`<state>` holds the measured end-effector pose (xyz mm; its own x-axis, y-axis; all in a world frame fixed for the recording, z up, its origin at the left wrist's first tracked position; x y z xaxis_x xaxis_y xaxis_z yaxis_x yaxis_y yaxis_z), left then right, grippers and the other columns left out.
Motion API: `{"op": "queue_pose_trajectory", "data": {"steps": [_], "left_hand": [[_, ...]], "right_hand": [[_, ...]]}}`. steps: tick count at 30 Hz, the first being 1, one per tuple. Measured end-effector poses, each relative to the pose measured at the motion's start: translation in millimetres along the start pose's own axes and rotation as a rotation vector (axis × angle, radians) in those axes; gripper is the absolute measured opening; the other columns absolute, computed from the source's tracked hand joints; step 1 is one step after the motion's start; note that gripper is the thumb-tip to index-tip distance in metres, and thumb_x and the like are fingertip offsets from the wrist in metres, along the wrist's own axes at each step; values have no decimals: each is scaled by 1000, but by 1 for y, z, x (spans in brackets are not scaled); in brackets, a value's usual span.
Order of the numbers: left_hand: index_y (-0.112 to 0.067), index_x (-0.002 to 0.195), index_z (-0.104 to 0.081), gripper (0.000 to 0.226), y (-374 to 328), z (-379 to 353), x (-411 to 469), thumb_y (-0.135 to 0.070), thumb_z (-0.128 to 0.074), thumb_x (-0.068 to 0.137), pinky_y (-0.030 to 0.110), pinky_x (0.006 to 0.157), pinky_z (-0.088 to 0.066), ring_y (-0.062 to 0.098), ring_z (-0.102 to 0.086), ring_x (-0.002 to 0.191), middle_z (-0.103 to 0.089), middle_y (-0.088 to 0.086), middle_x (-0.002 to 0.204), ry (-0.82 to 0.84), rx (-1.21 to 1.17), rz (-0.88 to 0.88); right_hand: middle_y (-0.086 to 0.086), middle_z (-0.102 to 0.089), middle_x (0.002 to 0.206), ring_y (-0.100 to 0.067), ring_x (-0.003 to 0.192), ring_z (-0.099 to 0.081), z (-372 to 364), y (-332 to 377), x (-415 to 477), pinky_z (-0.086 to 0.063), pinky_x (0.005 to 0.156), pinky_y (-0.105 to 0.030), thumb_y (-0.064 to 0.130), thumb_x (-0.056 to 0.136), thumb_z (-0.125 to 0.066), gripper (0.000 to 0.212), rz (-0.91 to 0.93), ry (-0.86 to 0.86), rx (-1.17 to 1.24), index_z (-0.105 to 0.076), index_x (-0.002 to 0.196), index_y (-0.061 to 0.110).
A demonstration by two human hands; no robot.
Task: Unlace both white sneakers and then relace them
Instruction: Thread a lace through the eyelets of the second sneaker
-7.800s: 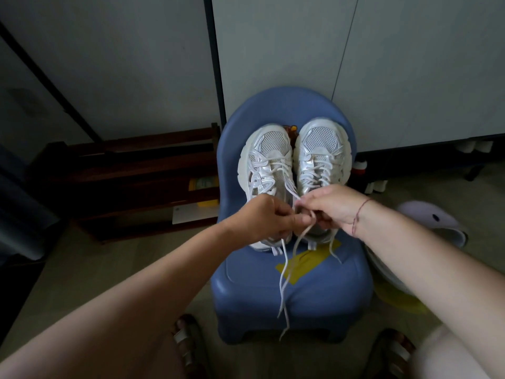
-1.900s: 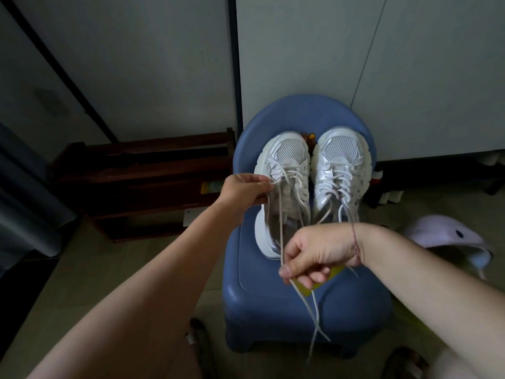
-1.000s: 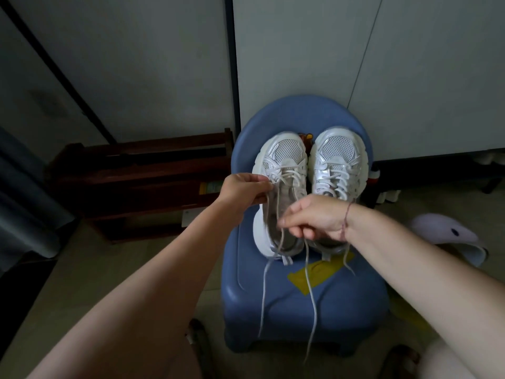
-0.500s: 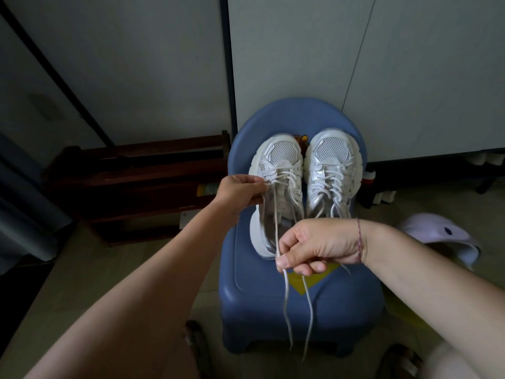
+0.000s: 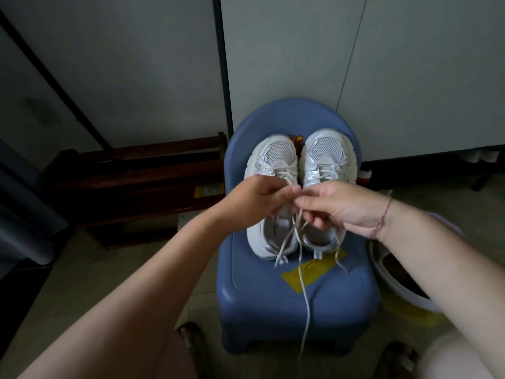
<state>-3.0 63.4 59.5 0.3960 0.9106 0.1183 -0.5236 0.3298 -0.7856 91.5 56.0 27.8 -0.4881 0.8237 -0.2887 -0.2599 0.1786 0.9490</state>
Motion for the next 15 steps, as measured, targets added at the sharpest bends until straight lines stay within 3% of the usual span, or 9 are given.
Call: {"op": "queue_pose_trajectory", "data": {"steps": [3,7,10,12,15], "left_hand": [[-13,69,-66,35,11,29,1,-33,-57,96,27,58,-39,9,-44,59,-54,11,61,-144,-29,60],[-13,64,-58,40,51,62,-3,-30,-52,99,10,52,-36,-1,-42,44,-54,2,59,-410,-171,268],[-12,66,-63,41,73,69,-6,-32,-51,100,20,65,-43,7,-53,58,-62,2,65,-461,-146,382],[-12,80,-68,32,62,68,-5,-32,-53,99,27,69,-42,12,-55,68,-65,2,76,-469,25,347],[-13,105,-69,25,1,46,-2,-31,-53,99,21,75,-45,3,-59,84,-67,-6,92,-399,113,32]], "right_hand": [[0,-50,64,-10,59,-44,19,4,1,-36,58,-23,22,91,-52,28,17,-35,62,-57,65,12],[-2,-56,70,-9,62,-53,55,7,-2,-44,62,-22,21,94,-47,34,4,-140,177,-50,62,12],[-4,-55,67,-14,60,-51,75,4,-4,-46,62,-23,22,98,-45,34,6,-256,133,-52,65,12],[-3,-49,60,-15,53,-41,71,6,-3,-42,49,-17,21,99,-43,35,37,-291,35,-51,66,11],[2,-46,51,-8,44,-37,43,18,3,-32,41,-17,22,98,-46,35,125,-293,-271,-56,66,13]]}}
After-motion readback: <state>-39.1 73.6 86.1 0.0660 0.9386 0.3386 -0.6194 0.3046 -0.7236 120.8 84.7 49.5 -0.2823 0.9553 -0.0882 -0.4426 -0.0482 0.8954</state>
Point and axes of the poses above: each hand's wrist, its own x-axis towards the middle knuckle, its own z-axis out of the back of the hand, y = z × x, the point moved 10 cm from there along x, towards the middle knuckle
